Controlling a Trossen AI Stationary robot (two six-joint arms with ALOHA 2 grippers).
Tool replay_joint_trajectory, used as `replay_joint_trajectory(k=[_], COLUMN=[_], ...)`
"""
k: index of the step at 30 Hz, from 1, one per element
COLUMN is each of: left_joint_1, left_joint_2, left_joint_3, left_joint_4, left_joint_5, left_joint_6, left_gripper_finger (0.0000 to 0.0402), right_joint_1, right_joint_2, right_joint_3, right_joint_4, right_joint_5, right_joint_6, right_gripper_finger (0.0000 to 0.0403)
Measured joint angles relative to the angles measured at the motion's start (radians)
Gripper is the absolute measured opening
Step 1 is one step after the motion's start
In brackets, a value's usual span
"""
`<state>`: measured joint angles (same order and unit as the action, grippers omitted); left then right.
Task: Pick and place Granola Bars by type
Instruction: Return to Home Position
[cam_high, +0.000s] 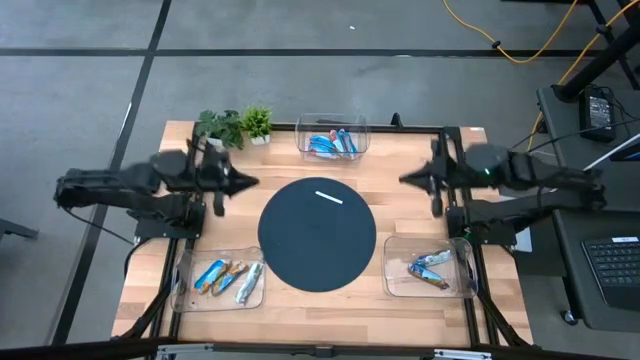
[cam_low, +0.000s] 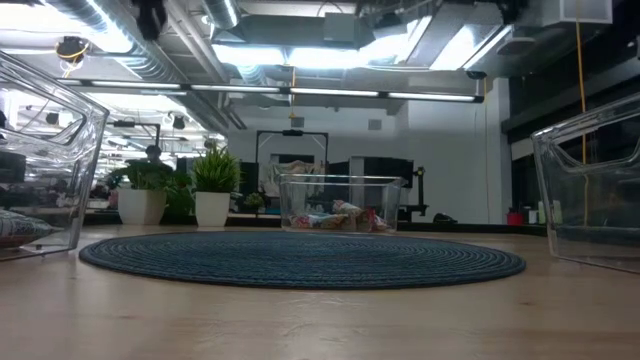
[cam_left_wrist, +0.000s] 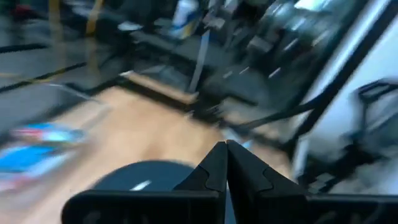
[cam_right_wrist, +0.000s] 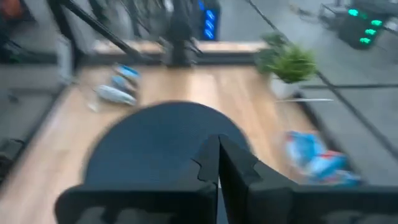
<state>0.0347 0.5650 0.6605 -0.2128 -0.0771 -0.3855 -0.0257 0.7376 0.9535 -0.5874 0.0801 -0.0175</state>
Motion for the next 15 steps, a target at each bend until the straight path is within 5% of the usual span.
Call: replay_joint_trajectory(k=[5, 15], left_joint_1=[0.006, 0.100], left_joint_2=[-0.085, -0.516], left_joint_3=[-0.349, -0.481], left_joint_4=[0.355, 0.255], left_joint_5=[0.033, 0.000], left_joint_6=[-0.120, -0.140], left_gripper_finger=[0.0001, 0.0002], right_joint_1=[0.116, 0.212], right_joint_2=[-0.242, -0.517], right_joint_3=[-0.287, -0.478], right_joint_4=[0.226, 0.325], right_joint_5=[0.012, 0.104], right_joint_6=[0.152, 0.278], right_gripper_finger=[0.0004, 0.0006])
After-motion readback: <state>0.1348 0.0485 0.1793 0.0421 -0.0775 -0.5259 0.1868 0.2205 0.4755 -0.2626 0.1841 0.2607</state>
